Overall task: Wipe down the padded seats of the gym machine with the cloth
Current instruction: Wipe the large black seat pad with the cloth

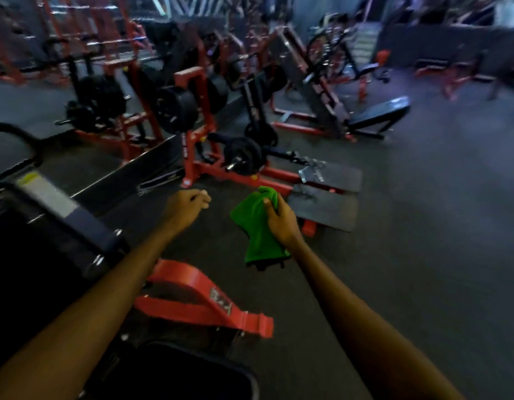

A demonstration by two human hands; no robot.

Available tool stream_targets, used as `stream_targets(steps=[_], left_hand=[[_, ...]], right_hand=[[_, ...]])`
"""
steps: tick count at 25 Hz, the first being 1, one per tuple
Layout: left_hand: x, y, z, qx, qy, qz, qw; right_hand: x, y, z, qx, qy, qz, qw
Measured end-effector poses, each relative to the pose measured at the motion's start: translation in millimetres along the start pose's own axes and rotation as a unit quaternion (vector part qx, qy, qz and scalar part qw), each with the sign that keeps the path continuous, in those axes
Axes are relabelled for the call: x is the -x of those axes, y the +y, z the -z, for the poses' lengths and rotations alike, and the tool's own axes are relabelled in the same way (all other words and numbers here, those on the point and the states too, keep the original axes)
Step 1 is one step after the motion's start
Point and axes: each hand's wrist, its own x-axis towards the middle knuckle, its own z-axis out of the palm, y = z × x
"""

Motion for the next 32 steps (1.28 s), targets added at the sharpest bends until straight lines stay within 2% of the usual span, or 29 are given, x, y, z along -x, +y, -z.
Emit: stream_targets(steps=[6,13,20,32], left_hand=[[-60,130,-132,0.049,-0.057,-0.048,0.996],[-121,269,-283,0.058,-0.086,-0.081,0.991],[-226,365,-393,0.077,-0.104,-0.121,0.984],[-483,520,-631,0.118,-0.161,-0.171,0.965]], right_hand=[[-41,36,215,0.041,0.149,-0.068,0.986],[-81,96,406,0.074,0.212,-0.091,0.97],[-159,147,524,0.082,0.246,-0.085,0.962],[-404,252,724,0.124,0.292,-0.095,0.944]])
